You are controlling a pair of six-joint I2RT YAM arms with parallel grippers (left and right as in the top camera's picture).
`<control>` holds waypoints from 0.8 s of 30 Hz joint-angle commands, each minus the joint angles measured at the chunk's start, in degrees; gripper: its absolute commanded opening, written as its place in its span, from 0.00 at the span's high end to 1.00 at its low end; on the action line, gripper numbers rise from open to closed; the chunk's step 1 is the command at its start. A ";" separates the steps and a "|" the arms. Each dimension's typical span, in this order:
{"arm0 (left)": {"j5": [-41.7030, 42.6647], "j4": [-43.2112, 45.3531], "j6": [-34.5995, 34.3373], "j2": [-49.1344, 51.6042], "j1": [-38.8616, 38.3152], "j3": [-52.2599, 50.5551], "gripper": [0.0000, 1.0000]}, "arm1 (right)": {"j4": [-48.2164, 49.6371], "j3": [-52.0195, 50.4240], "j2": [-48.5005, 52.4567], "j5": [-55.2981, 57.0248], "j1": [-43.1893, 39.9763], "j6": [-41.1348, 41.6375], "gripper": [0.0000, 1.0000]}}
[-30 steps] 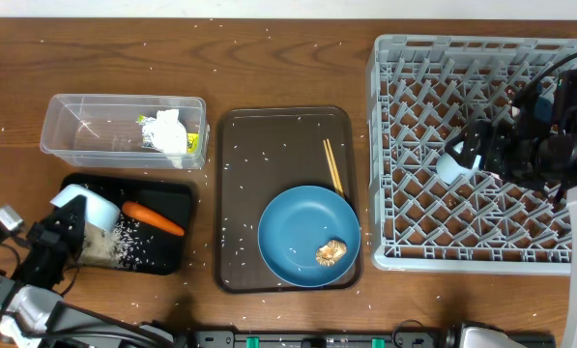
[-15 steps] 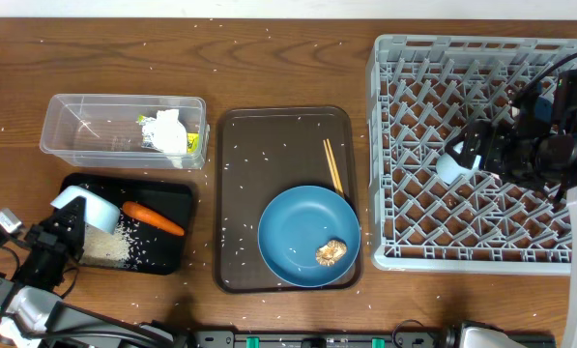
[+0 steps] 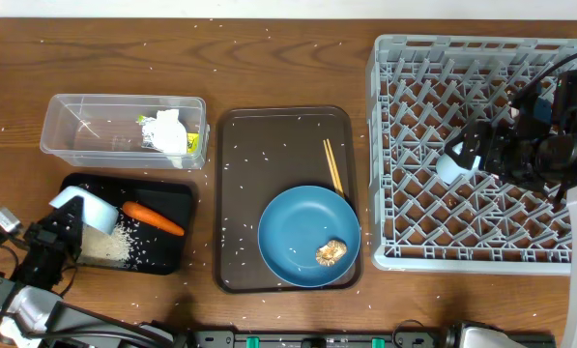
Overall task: Sort waste into correct bins and load items into the dishwasher rack
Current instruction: 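Tilt the bowl with left gripper to pour rice onto the black tray, then carry the empty bowl with left gripper toward the dish rack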
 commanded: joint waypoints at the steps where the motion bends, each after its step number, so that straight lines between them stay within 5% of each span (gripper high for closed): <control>1: 3.17 0.79 4.59 -0.07 -0.15 -0.13 0.94 | 0.26 0.63 -0.15 -0.42 0.66 -0.44 0.08; 4: -0.98 -1.88 -4.15 -0.04 -0.02 -0.15 0.94 | 0.50 0.63 -0.15 -0.44 0.66 -0.42 0.08; 7: -0.74 -0.11 5.64 -0.07 -1.16 -0.15 0.94 | 0.13 0.63 -0.15 -0.42 0.66 -0.42 0.08; 9: -3.52 -2.23 -0.59 -0.04 -1.22 -0.13 0.94 | 0.44 0.63 -0.13 -0.42 0.66 -0.42 0.08; 13: -5.60 -0.66 2.01 0.04 -1.73 -0.15 0.94 | 0.15 0.63 -0.15 -0.42 0.66 -0.44 0.08; 15: -1.20 0.52 -2.54 0.13 -1.73 -0.15 0.94 | 0.17 0.63 -0.15 -0.42 0.66 -0.46 0.08; 17: -1.38 2.21 3.17 0.15 -2.73 -0.15 0.93 | 0.00 0.63 -0.15 -0.42 0.66 -0.44 0.08; 20: -2.01 2.03 -5.35 0.20 -2.89 -0.15 0.94 | 0.37 0.63 -0.15 -0.42 0.66 -0.44 0.08; 24: 5.92 5.01 -6.01 -0.81 -6.25 -0.11 0.94 | 0.44 0.63 -0.13 -0.42 0.66 -0.44 0.08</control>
